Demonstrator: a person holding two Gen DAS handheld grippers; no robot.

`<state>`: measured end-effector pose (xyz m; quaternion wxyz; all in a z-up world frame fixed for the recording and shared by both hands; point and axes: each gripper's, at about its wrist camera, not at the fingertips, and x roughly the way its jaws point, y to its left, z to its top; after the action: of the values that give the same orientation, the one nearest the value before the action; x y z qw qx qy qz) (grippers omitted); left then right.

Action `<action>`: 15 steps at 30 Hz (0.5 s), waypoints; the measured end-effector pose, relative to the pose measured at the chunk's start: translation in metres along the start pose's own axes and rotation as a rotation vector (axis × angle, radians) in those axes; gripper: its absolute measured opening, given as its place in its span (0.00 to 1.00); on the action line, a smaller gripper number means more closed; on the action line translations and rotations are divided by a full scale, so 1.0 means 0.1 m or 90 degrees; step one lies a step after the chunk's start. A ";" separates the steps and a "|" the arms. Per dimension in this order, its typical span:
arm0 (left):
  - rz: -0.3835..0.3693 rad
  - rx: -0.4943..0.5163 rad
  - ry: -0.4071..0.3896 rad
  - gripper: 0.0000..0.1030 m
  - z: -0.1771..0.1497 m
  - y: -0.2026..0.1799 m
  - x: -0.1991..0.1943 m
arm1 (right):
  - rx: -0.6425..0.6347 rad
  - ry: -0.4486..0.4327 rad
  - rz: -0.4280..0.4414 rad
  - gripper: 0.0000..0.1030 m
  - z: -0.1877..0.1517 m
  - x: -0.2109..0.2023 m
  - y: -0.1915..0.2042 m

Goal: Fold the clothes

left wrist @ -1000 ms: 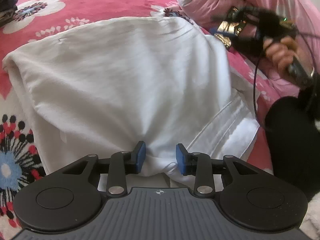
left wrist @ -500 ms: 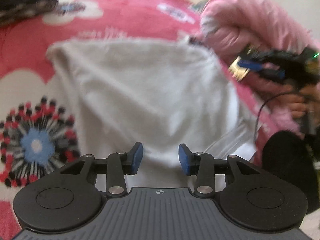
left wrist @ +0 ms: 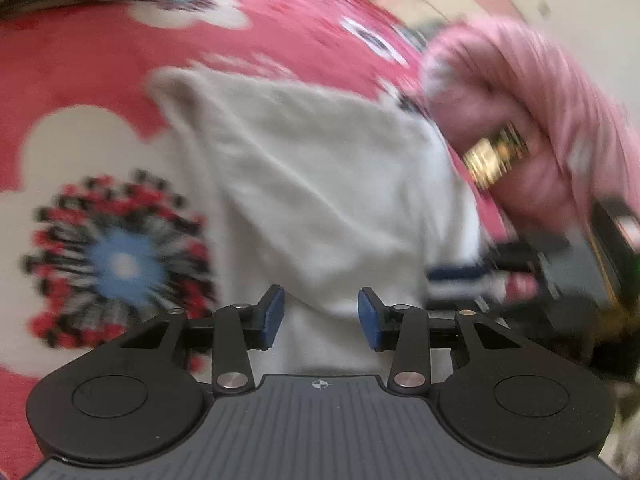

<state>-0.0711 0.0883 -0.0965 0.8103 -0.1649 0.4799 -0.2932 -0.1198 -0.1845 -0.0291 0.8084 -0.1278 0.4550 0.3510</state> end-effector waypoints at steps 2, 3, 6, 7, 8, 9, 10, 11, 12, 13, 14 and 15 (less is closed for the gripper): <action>0.006 -0.043 -0.019 0.41 0.05 0.16 -0.04 | -0.019 -0.018 0.026 0.31 0.03 -0.01 0.12; 0.008 -0.064 -0.027 0.41 0.08 0.24 -0.06 | -0.036 -0.006 0.030 0.30 0.03 0.07 0.19; 0.005 -0.113 -0.037 0.42 0.15 0.42 -0.05 | -0.098 0.044 -0.004 0.30 -0.01 0.31 0.36; 0.003 -0.128 -0.040 0.42 0.17 0.47 -0.05 | -0.115 0.041 -0.012 0.30 0.00 0.29 0.41; -0.001 -0.138 -0.041 0.42 0.19 0.51 -0.04 | -0.120 0.035 -0.015 0.30 0.03 0.26 0.43; -0.005 -0.147 -0.042 0.44 0.22 0.54 -0.03 | -0.115 0.026 -0.018 0.30 0.06 0.22 0.43; -0.007 -0.152 -0.040 0.46 0.23 0.56 0.00 | -0.106 0.012 -0.019 0.33 0.11 0.18 0.44; -0.009 -0.157 -0.038 0.46 0.25 0.58 0.02 | -0.098 -0.001 -0.016 0.38 0.15 0.16 0.43; -0.013 -0.161 -0.032 0.47 0.28 0.59 0.06 | -0.088 -0.014 -0.009 0.42 0.20 0.14 0.42; -0.015 -0.165 -0.024 0.47 0.29 0.59 0.12 | -0.079 -0.022 -0.002 0.49 0.25 0.15 0.41; -0.018 -0.168 -0.016 0.47 0.31 0.59 0.17 | -0.071 -0.026 0.005 0.53 0.30 0.18 0.41; -0.023 -0.168 -0.012 0.47 0.32 0.60 0.19 | -0.066 -0.028 0.013 0.54 0.34 0.21 0.42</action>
<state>-0.0173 0.1217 -0.1270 0.7805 -0.2817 0.5037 -0.2406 -0.1189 -0.1269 -0.0227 0.8068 -0.1570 0.4198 0.3850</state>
